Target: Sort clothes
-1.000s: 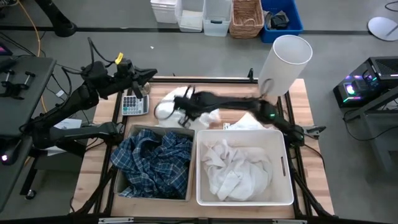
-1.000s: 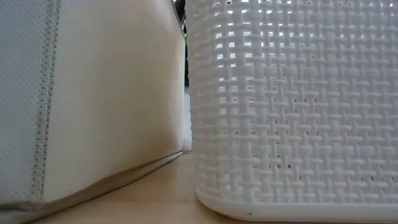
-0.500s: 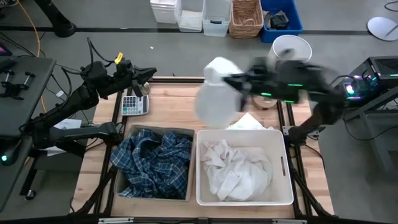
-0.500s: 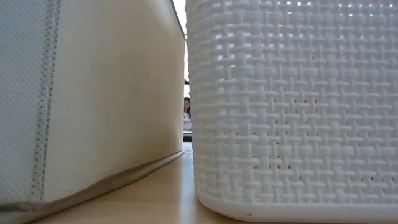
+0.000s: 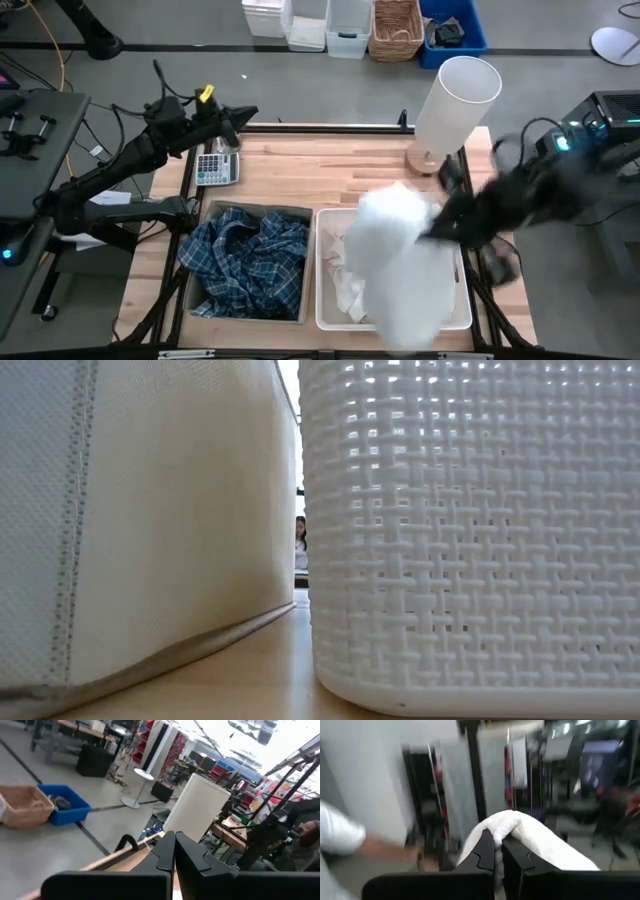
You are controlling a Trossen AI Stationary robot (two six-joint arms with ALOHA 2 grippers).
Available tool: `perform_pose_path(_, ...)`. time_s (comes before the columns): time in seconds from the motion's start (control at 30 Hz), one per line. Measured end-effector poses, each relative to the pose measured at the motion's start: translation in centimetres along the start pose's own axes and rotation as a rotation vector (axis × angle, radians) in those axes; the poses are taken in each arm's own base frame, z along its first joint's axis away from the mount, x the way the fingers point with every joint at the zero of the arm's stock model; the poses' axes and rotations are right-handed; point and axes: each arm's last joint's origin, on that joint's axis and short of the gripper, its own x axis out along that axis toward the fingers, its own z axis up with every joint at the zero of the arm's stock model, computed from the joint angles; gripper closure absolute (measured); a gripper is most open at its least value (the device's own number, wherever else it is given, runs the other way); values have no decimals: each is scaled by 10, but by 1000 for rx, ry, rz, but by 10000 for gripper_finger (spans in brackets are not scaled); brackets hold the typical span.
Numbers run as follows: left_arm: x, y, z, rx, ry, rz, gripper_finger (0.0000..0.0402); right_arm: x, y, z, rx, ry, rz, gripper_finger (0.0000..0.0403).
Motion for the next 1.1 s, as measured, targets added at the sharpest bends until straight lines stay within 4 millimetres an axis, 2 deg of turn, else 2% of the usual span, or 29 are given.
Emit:
perform_pose_path(0.13, 8, -3, -5, -53, 33, -29, 401, 8, 19, -32, 1, 186, -136, 402)
perform_pose_path(0.3, 20, -26, -8, -11, 21, -255, 401, 5, 14, -61, 12, 292, -495, 402)
perform_pose_path(0.37, 24, -37, -8, 10, -6, -364, 401, 3, 10, -64, 5, 284, -572, 402)
perform_pose_path(0.5, 25, -56, -9, 26, -58, -529, 401, -12, -6, -50, 38, 217, -650, 402)
perform_pose_path(0.57, 22, -64, -6, 28, -90, -614, 401, -10, -9, -51, 45, 227, -665, 402)
perform_pose_path(0.67, 12, -73, -1, 34, -132, -734, 401, 5, -13, -66, 102, 317, -648, 402)
perform_pose_path(0.8, -1, -80, 2, 31, -143, -792, 401, 33, -6, -109, 186, 485, -649, 402)
perform_pose_path(0.9, -8, -84, 0, 68, -132, -814, 401, 47, 1, -150, 312, 607, -678, 402)
perform_pose_path(1.0, -12, -85, -4, 114, -113, -800, 401, 52, 8, -196, 431, 729, -741, 402)
perform_pose_path(1.1, -11, -82, -8, 131, -73, -755, 401, 49, 9, -223, 558, 746, -805, 402)
